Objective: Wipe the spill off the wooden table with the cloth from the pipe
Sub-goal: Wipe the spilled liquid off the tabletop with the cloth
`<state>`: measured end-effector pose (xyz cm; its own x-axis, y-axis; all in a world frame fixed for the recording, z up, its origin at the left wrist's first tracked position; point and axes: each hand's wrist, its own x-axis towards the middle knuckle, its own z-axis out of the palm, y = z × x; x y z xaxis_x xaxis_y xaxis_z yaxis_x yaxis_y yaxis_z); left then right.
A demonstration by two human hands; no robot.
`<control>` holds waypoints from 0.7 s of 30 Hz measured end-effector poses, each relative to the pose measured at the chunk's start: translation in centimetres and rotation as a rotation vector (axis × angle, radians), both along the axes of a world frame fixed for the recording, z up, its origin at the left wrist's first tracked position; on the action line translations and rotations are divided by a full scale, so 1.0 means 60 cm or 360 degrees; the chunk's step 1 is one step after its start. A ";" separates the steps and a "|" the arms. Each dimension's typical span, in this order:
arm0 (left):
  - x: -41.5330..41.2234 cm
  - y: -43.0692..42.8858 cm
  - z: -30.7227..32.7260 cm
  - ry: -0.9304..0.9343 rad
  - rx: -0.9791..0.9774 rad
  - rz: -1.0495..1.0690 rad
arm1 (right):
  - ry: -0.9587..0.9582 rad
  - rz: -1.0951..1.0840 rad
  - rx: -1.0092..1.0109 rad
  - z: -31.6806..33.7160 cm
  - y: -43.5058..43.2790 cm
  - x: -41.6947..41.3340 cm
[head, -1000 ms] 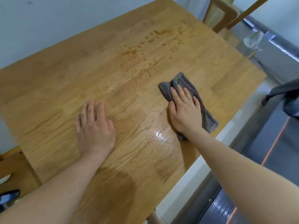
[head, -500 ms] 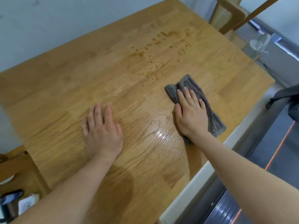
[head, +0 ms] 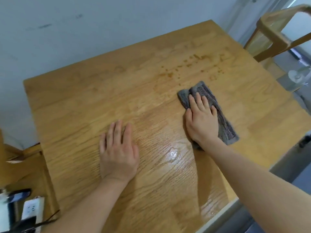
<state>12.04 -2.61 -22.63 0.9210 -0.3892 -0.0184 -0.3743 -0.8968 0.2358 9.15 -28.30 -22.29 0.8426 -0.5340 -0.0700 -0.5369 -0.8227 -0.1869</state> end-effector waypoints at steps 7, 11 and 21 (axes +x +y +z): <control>-0.004 -0.006 0.008 0.0017 -0.0010 0.0068 | -0.0065 0.1089 0.0131 -0.004 0.161 0.037; -0.004 -0.005 0.007 0.0011 -0.0032 0.0072 | -0.0040 0.0570 0.0015 -0.004 -0.014 0.068; -0.002 -0.007 0.005 -0.0027 -0.0050 0.0096 | -0.0034 0.1259 0.0217 0.001 0.165 0.095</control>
